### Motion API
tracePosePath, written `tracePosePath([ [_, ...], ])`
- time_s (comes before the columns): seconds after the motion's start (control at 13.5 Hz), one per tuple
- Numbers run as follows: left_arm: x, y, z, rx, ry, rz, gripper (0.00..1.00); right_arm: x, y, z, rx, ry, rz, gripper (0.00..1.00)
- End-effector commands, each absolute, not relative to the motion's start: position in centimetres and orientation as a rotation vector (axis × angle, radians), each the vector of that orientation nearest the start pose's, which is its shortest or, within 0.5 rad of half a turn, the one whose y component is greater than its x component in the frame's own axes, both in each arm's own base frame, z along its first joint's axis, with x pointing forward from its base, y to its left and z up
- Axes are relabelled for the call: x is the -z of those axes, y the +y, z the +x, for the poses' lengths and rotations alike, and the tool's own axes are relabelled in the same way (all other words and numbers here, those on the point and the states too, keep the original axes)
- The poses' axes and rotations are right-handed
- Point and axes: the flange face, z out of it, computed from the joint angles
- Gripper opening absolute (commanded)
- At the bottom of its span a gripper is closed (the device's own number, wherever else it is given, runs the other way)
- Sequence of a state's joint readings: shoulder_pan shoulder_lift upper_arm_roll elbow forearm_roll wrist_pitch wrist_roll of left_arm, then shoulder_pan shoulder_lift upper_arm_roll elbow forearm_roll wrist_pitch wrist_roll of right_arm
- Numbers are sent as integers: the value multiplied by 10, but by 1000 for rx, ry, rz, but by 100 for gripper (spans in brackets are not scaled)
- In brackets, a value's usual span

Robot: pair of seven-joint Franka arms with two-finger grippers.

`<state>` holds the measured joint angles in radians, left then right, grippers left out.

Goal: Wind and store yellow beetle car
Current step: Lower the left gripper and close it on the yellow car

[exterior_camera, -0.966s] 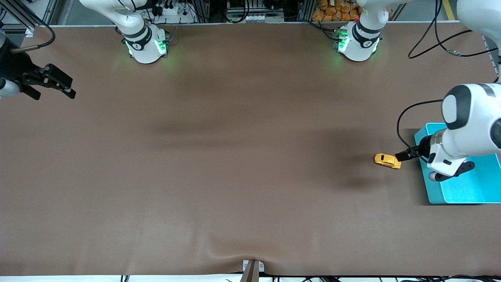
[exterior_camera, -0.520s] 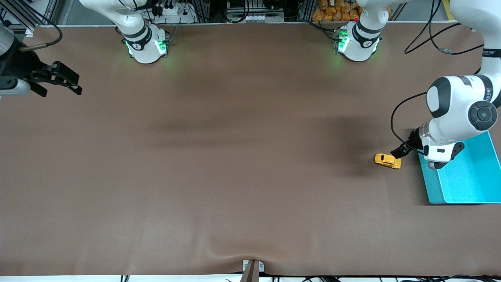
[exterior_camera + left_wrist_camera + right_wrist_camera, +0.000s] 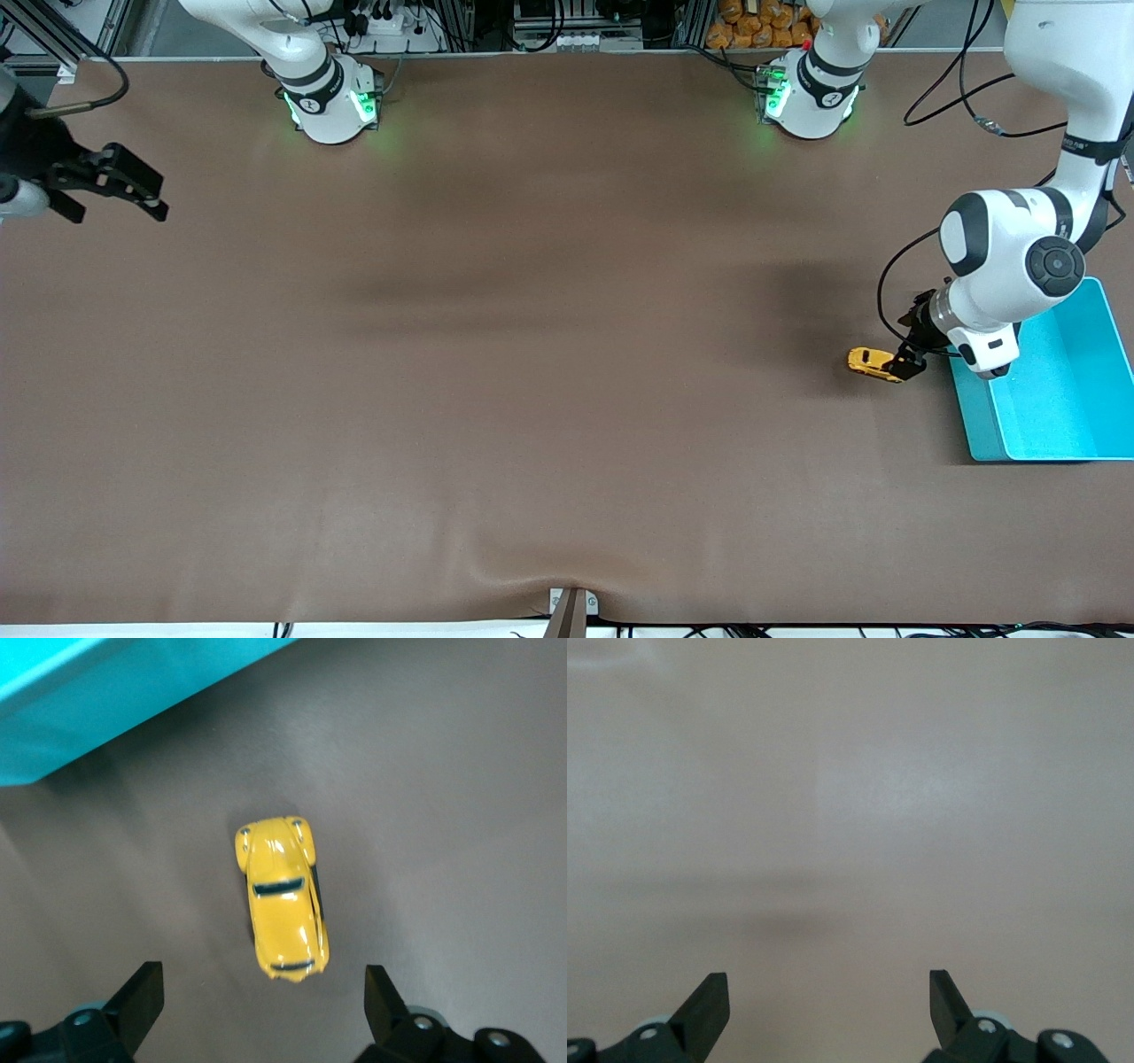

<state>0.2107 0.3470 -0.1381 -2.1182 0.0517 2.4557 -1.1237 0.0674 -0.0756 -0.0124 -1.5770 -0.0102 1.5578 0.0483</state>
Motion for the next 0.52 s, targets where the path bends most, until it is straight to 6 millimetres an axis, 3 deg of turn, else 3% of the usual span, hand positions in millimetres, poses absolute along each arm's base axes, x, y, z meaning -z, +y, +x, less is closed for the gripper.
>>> tracePosePath([
  [0.0, -241, 57, 577, 23, -1885, -2549, 100, -669, 22, 536, 113, -39, -3163, 100],
  [0.15, -231, 69, 578, 30, -1981, -2489, 100, -674, 21, 537, 132, -65, -3162, 100],
  [0.45, -203, 61, 575, -25, -2000, -2459, 100, -674, 21, 539, 132, -68, -3162, 100],
])
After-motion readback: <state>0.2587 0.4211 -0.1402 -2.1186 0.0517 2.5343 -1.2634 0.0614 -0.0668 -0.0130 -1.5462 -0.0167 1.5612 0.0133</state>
